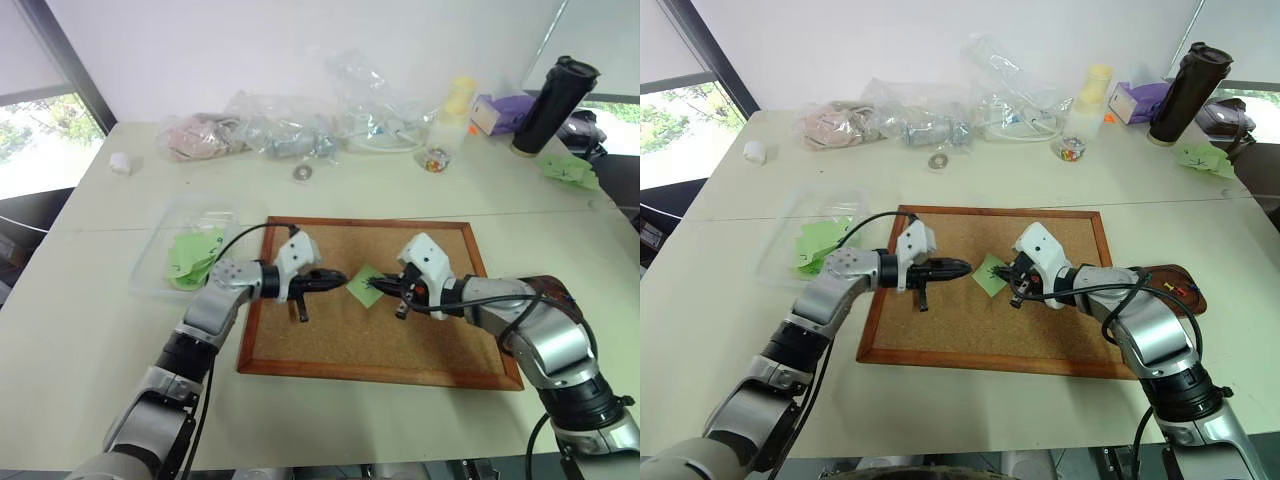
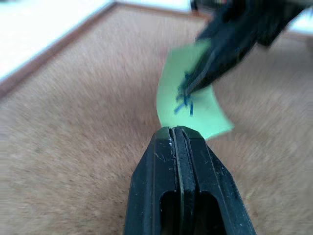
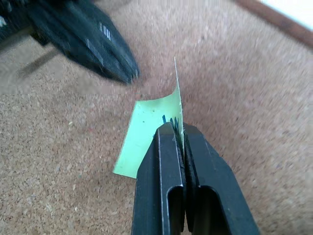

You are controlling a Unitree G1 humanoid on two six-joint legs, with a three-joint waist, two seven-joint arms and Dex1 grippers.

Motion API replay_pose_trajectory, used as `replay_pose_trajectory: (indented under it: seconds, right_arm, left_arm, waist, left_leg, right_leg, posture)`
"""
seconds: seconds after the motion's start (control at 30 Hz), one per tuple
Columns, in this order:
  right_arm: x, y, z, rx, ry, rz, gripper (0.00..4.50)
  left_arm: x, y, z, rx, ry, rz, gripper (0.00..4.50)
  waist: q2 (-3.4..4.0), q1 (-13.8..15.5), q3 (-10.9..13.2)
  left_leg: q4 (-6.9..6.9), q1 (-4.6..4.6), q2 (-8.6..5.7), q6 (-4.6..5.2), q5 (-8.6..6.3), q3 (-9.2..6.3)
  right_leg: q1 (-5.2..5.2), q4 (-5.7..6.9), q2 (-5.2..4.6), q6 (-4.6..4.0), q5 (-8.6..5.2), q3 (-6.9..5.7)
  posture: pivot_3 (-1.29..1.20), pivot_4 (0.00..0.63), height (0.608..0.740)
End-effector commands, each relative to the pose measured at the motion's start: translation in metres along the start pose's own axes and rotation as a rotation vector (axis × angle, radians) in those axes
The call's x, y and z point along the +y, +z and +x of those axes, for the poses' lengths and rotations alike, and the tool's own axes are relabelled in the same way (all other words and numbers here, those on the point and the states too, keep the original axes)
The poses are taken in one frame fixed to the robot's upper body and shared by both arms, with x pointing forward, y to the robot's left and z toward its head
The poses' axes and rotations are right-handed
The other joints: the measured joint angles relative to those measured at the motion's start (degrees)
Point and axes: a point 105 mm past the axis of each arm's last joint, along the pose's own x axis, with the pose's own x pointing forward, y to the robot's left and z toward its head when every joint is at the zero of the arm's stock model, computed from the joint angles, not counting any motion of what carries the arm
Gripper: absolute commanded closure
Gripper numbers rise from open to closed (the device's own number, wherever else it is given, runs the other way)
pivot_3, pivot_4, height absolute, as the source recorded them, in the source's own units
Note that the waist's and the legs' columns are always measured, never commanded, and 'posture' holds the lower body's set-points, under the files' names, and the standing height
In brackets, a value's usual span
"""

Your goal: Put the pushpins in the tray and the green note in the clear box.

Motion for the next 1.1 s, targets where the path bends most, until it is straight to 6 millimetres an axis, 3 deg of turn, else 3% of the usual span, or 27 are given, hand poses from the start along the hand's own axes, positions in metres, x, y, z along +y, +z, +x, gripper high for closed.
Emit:
replay_pose_trajectory:
  seconds: [0.03,0.07,0.17,0.33,0.97,1.07,1.1]
  right_arm:
    - [-0.003,0.015,-0.006,-0.050,-0.018,-0.052,4.46]
    - [-0.002,0.016,-0.006,-0.051,-0.016,-0.054,4.46]
    - [-0.001,0.018,-0.006,-0.054,-0.010,-0.069,4.50]
    - [0.003,0.022,-0.007,-0.058,0.008,-0.090,4.50]
    - [0.018,0.035,-0.006,-0.073,0.070,-0.183,4.50]
    - [0.019,0.033,-0.006,-0.065,0.071,-0.189,4.50]
    - [0.019,0.033,-0.006,-0.063,0.071,-0.189,4.50]
  left_arm:
    - [0.002,0.023,-0.005,-0.053,-0.010,0.010,4.50]
    - [0.003,0.023,-0.005,-0.051,-0.011,0.006,4.50]
    - [0.003,0.023,-0.003,-0.047,-0.026,-0.010,3.51]
    - [-0.002,0.018,0.004,-0.003,-0.061,0.065,1.13]
    - [0.003,-0.012,0.044,0.047,-0.143,0.028,1.13]
    - [0.004,-0.009,0.042,0.027,-0.144,0.013,1.86]
    - [0.003,-0.008,0.042,0.020,-0.145,0.005,2.29]
  waist:
    - [0.00,0.1,0.0]
    - [0.00,0.1,0.0]
    - [0.00,0.1,0.0]
    - [0.00,0.1,0.0]
    - [-0.04,0.3,0.0]
    - [-0.04,0.2,0.0]
    - [-0.04,0.2,0.0]
  left_leg:
    - [0.01,0.00,0.00,0.00,0.00,0.00]
    - [0.02,0.00,0.00,0.00,0.00,0.00]
    - [0.02,0.01,-0.01,0.00,0.00,0.00]
    - [0.03,0.01,-0.01,0.00,0.00,0.01]
    - [0.08,-0.01,-0.06,0.00,0.00,0.01]
    - [0.07,-0.01,-0.06,0.00,0.00,0.01]
    - [0.07,-0.01,-0.06,0.00,0.00,0.01]
  right_leg:
    - [0.01,0.00,0.00,0.00,0.00,0.00]
    - [0.02,0.00,0.00,0.00,0.00,0.00]
    - [0.02,0.00,0.00,0.00,0.00,0.00]
    - [0.02,0.00,0.00,0.00,0.00,0.00]
    - [0.01,0.03,0.02,0.00,0.00,-0.04]
    - [0.01,0.04,0.02,0.00,0.00,-0.03]
    - [0.01,0.05,0.02,0.00,0.00,-0.03]
  posture:
    - [0.00,0.150,0.740]
    - [0.00,0.150,0.740]
    - [0.00,0.150,0.740]
    - [0.00,0.150,0.740]
    - [0.00,0.150,0.740]
    - [0.00,0.150,0.740]
    - [0.00,0.150,0.740]
